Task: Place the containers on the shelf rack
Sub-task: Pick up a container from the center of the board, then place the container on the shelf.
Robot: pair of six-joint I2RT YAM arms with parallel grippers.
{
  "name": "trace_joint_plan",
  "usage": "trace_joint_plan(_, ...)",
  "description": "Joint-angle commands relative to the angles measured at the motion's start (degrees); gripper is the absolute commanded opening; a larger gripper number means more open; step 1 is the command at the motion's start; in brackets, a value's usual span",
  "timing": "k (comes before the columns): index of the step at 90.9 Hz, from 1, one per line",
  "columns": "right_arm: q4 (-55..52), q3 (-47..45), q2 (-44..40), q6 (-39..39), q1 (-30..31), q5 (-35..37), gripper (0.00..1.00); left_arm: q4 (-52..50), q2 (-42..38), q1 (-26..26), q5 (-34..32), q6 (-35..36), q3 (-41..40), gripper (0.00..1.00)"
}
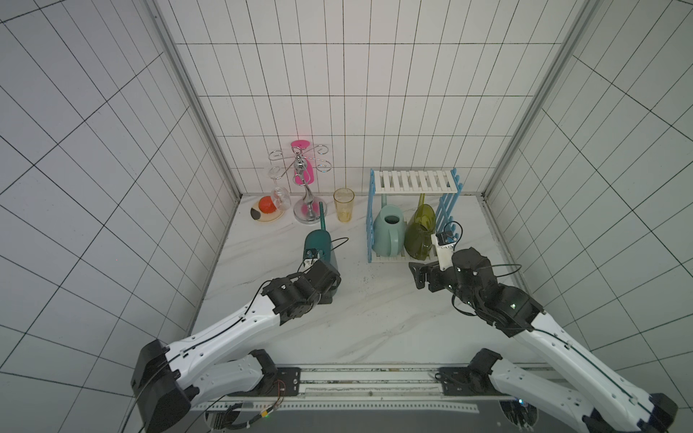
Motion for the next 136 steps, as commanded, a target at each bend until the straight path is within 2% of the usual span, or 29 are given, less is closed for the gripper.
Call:
trace_joint_plan(1,-1.7,-0.3,-0.2,-0.2,-1.1,1.4,0.99,1.1,-5.5,-0.7,2.6,5.9,0.1,0.0)
trace_joint_plan(17,-2.5,0.2,0.0,0.1,-2.0,0.8,0.99,-2.8,-11.5,-0.8,5.6,9.4,2.4,0.0)
trace_joint_plan(34,-2.8,0.6,-0.6,-0.3,-2.6,1.1,0.99,-5.4,-13.2,-0.9,11.2,14.5,8.0,0.0)
trace_joint_plan(55,-4.0,1.2,-1.7,-0.3,-3.7,0.3,0.99,-5.2,-11.2,-0.9,9.7,20.0,16.5,0.0)
trace_joint_plan(70,-4.8,1.4,-2.6,-0.5,-4.3,0.4,0.99,-4.1,-6.2,-0.9,9.9,24.0,25.7,0.0)
trace_joint_plan(81,-4.9,1.5,-3.2,-0.6,-5.0,0.4,0.99,-3.9,1.2,0.0,11.0,27.1,34.6,0.0)
trace_joint_plan(98,-5.3,2.3,-3.3,-0.8,-6.2,-0.9,0.99,-1.9,15.7,3.0,18.7,30.3,50.1,0.0)
trace_joint_plan(116,-5.5,2.9,-3.7,-1.1,-6.8,-1.5,0.99,-1.1,31.0,5.0,21.5,32.9,67.5,0.0)
trace_joint_plan(136,-5.5,3.2,-3.3,-0.7,-7.0,-2.9,0.99,-8.0,49.6,7.9,23.8,35.2,93.0,0.0)
